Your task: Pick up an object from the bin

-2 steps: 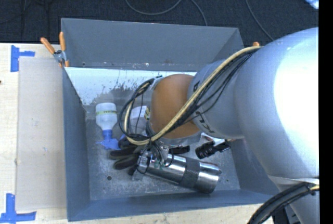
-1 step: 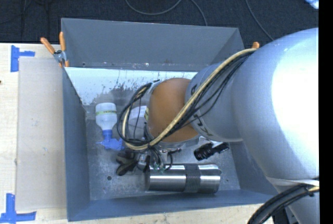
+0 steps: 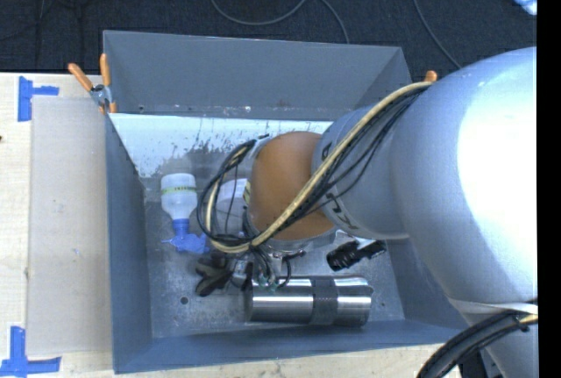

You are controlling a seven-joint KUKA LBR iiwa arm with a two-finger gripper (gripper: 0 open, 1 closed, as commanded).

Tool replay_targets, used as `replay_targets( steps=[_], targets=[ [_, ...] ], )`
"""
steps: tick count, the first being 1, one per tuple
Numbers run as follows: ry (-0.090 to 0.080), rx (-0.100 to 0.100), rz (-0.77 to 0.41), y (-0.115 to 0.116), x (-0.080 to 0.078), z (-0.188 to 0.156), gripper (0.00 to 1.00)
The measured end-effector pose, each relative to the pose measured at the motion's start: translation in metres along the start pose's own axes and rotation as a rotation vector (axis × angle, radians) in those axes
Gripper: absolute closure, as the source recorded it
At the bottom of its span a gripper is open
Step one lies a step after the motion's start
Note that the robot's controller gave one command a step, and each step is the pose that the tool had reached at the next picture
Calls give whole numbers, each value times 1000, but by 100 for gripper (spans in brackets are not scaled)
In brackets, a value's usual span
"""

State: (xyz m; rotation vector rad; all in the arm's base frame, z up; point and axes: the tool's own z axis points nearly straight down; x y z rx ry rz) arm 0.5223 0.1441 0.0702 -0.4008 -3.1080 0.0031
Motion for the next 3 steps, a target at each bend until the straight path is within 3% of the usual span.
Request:
replay_targets(
  steps=[3],
  targets=[
    [0,0,2,-1,0,-12,100]
  ],
)
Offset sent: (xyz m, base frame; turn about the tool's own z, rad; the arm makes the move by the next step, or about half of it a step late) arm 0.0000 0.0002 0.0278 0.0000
